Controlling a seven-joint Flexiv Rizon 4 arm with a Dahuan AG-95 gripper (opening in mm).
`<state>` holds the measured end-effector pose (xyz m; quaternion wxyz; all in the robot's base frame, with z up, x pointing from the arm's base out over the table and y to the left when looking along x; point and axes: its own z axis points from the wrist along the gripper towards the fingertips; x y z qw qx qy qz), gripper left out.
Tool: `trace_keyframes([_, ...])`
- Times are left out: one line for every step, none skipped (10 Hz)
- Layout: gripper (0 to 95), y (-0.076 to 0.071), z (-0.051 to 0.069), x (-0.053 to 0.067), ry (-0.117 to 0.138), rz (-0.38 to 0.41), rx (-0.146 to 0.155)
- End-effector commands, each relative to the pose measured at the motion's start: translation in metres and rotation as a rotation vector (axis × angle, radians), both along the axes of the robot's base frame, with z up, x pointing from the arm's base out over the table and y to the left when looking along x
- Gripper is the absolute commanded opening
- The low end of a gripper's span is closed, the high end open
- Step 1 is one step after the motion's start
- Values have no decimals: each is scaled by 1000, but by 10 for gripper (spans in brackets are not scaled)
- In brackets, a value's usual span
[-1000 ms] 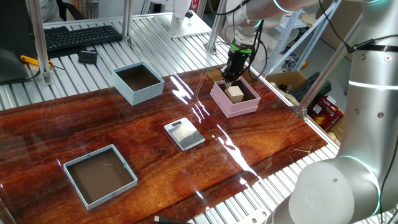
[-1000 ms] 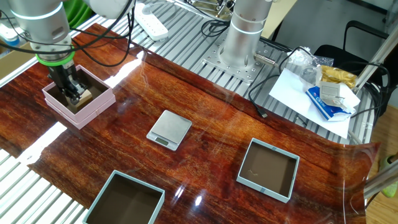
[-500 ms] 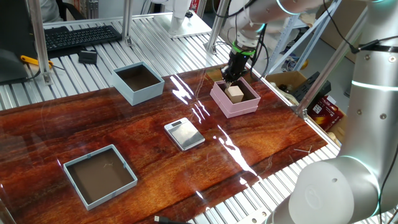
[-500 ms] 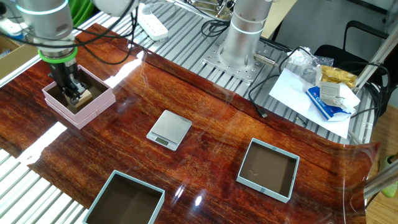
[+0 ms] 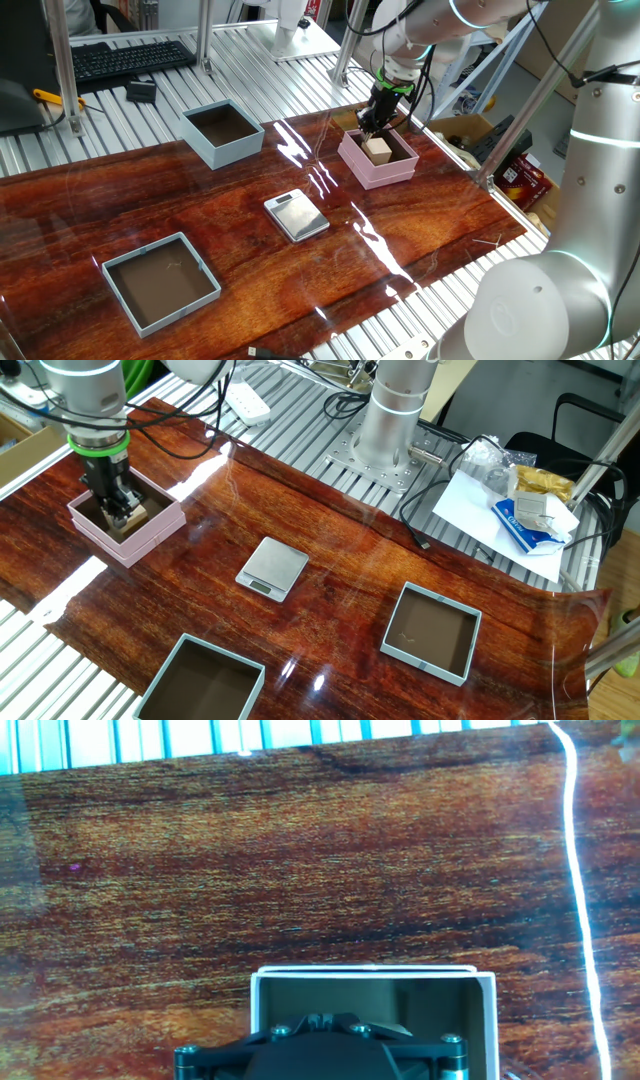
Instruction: Move an object from one box to another
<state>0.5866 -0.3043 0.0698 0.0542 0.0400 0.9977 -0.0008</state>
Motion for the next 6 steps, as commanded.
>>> trace_keyframes([0,0,-1,1,-6,17,1])
trace_keyframes([0,0,-1,1,-14,28,8])
trace_keyframes([0,0,-1,1,-14,32,11])
trace_keyframes([0,0,-1,1,-13,50,20])
trace_keyframes([0,0,-1,1,-13,59,25])
trace_keyframes([0,0,-1,1,-10,65,30])
